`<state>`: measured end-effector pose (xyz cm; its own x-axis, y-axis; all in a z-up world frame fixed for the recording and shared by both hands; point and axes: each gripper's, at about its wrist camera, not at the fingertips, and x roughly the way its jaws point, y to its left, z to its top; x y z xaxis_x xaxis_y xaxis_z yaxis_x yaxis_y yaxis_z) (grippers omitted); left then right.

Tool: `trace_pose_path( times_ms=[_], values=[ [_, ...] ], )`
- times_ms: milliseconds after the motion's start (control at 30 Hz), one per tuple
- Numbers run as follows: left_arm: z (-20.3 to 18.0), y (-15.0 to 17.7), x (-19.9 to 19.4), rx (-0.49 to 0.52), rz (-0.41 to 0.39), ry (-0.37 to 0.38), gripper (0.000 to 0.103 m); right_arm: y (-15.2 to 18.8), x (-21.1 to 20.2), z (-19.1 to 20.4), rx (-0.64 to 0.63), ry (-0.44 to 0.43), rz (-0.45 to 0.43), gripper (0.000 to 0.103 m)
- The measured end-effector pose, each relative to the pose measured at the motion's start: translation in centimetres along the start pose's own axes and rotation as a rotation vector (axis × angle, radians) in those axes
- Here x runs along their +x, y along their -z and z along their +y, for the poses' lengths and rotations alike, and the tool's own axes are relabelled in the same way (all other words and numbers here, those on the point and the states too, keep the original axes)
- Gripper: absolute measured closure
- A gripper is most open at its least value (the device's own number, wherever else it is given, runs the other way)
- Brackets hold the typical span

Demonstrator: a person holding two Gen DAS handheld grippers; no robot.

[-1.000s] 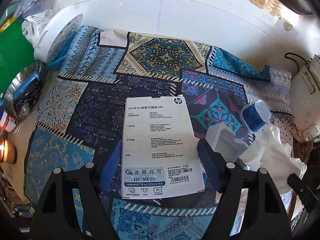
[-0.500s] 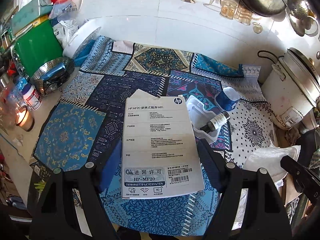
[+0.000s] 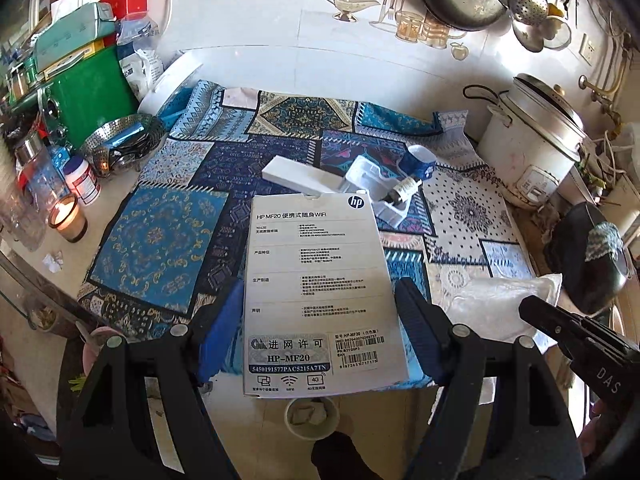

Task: Collect trash
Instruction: 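Carry the leaflet and tissue down over the white floor bucket with both tools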

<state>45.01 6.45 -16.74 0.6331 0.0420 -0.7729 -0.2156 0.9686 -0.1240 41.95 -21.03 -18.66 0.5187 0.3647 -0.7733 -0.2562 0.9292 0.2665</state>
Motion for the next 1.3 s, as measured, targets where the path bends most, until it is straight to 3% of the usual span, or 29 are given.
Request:
trace_pose_path(
  times_ms=[333, 633, 967, 1300],
  values=[
    [3.8, 10.1, -3.0, 0.023, 0.097, -0.012, 0.027, 8.6, -0.4, 3.8, 0.008, 0.024, 0.069, 0.097],
    [5.6, 17.1, -1.2, 0.007, 0.237, -0.053, 0.027, 13.3, 3.1, 3.9, 0.017, 0.007, 0.181, 0.097],
    [7.0, 25.5, 9.5, -0.082, 0.400, -0.096, 0.027, 19.8, 12.6, -0.7, 0.024, -0.001, 0.362, 0.097],
    [10.1, 35.7, 24.4, -0.205, 0.513, -0.082, 0.027, 28.8, 26.9, -8.5, 0.047, 0.050, 0.486, 0.097]
  ],
)
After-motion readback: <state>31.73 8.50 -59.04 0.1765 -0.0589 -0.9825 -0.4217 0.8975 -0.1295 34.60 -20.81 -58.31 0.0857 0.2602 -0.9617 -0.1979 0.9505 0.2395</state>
